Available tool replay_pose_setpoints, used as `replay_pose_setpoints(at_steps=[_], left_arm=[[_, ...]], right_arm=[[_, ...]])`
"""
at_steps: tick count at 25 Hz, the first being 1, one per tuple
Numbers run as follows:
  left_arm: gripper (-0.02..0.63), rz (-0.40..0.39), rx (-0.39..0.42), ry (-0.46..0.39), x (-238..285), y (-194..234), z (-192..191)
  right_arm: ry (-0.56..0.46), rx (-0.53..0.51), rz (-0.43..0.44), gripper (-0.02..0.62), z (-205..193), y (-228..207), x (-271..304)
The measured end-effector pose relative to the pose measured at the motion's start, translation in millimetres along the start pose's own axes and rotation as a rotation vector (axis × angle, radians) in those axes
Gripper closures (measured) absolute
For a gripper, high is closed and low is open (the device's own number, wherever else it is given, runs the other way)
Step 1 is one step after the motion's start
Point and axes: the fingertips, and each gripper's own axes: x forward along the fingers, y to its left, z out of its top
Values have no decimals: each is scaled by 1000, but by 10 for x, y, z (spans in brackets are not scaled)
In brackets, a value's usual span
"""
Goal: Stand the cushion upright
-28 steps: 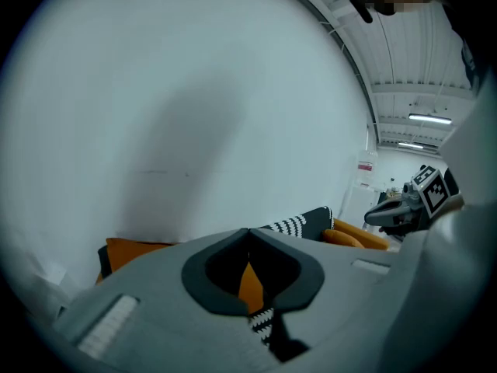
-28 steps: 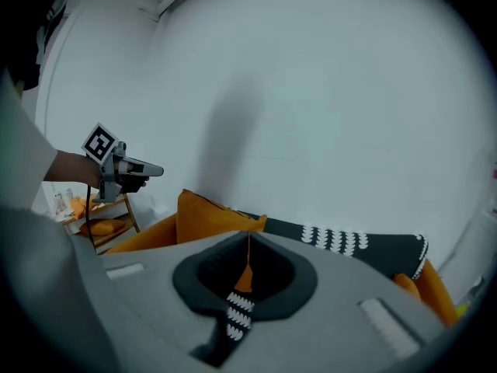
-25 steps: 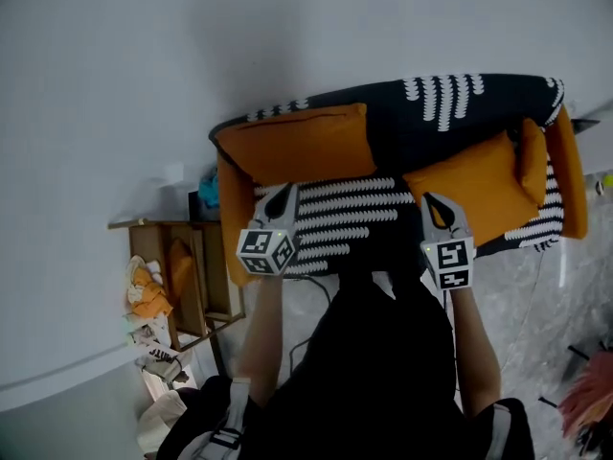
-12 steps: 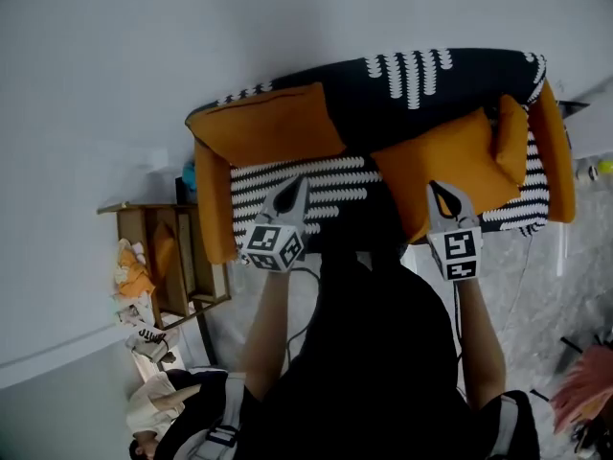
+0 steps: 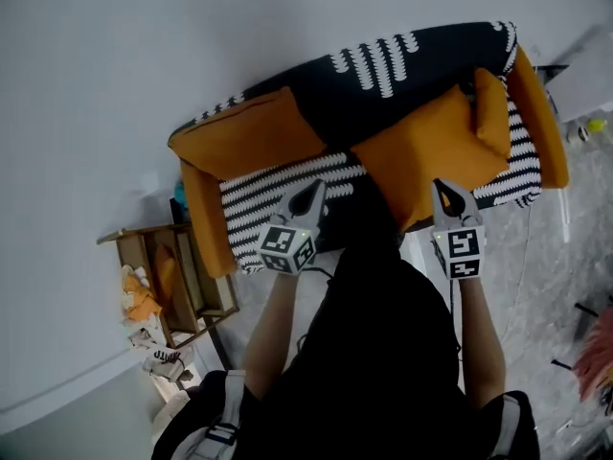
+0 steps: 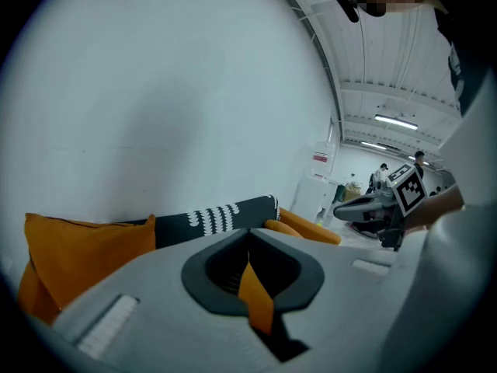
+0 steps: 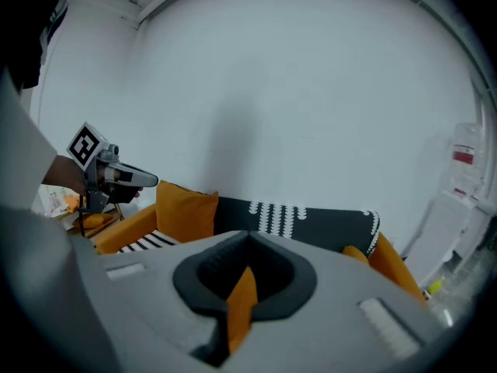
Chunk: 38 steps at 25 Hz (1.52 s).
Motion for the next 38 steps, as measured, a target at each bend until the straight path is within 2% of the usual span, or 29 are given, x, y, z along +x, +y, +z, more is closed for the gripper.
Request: replay_pose_setpoints(at_steps=[7,14,21,26,29,33,38], left_arm=[[594,-160,81,40,327,-300,9],[594,-372,156,58,673,-580,70],[594,-510,199,65,914,-968,100],[594,-553,194,66,1052,-1186,148],[594,-562,191,73,1213,-1348,167],[594,-538,184,89,1507,-1589,156],[594,-466,143,111,2056,-1936,191]], right_arm=[[21,39,-110,591,-74,-96,-184],[37,95,-255,591,-108,-144,-313],[57,116,-355,591,-212,-261,-485],[74,124,-391,591,-307,-485,-515],[82,131,-384,589,-382,-724,-458],[97,144,-333,578,-532,-1124,-325],[129,125,-247,563,-649,-1801,-132]])
